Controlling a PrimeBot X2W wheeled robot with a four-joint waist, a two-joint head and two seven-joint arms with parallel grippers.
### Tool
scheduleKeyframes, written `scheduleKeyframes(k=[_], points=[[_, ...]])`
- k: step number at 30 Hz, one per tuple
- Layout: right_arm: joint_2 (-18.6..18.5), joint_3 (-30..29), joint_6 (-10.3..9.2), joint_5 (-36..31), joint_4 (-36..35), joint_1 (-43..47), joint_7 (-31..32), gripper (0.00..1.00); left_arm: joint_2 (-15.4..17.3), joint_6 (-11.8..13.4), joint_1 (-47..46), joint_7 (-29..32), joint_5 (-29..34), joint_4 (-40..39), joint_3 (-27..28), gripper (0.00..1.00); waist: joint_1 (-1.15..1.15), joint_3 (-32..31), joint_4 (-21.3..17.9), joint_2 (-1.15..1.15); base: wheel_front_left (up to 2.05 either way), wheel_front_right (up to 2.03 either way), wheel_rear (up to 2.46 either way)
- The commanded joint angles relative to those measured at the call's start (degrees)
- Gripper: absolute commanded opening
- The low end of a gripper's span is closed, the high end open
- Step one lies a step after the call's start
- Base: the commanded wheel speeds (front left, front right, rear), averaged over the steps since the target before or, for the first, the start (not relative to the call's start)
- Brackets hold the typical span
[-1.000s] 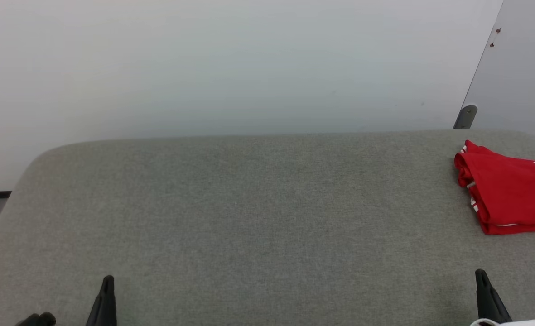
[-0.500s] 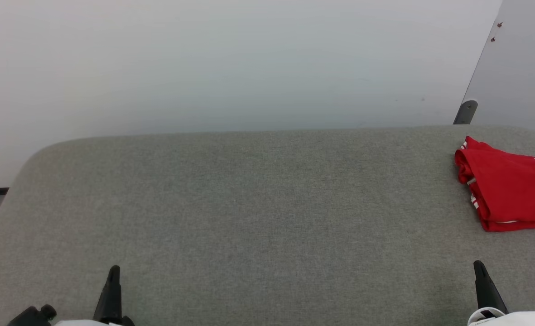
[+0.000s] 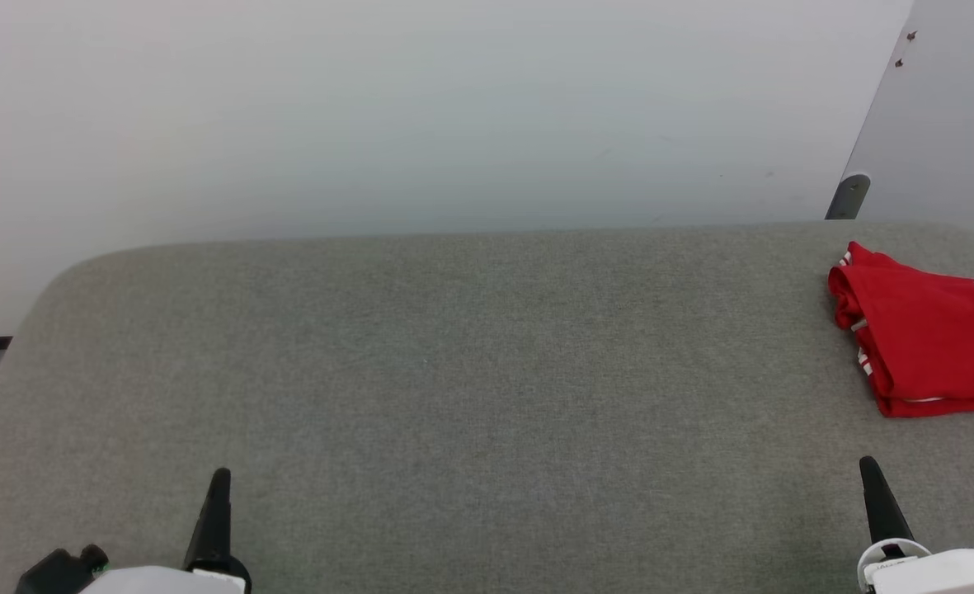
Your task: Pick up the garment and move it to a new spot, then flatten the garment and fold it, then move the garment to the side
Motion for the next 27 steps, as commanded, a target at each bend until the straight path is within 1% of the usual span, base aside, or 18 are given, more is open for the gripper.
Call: scheduleKeyframes(k=[1, 27], points=[[0.0, -0.2, -0.01, 1.8, -0.6, -1.3, 0.4, 0.00, 0.1, -0.3, -1.4, 0.3, -1.8, -0.3, 0.1, 0.00, 0.00, 0.1, 0.0, 0.00, 0.00, 0.00, 0.00], [0.4, -0.5, -0.01, 16.7, -0.5, -3.7, 4.2, 0.00, -1.5, -0.4, -4.3, 4.1, -15.2, 0.5, 0.1, 0.00, 0.00, 1.3, -0.3, 0.00, 0.00, 0.00, 0.00]])
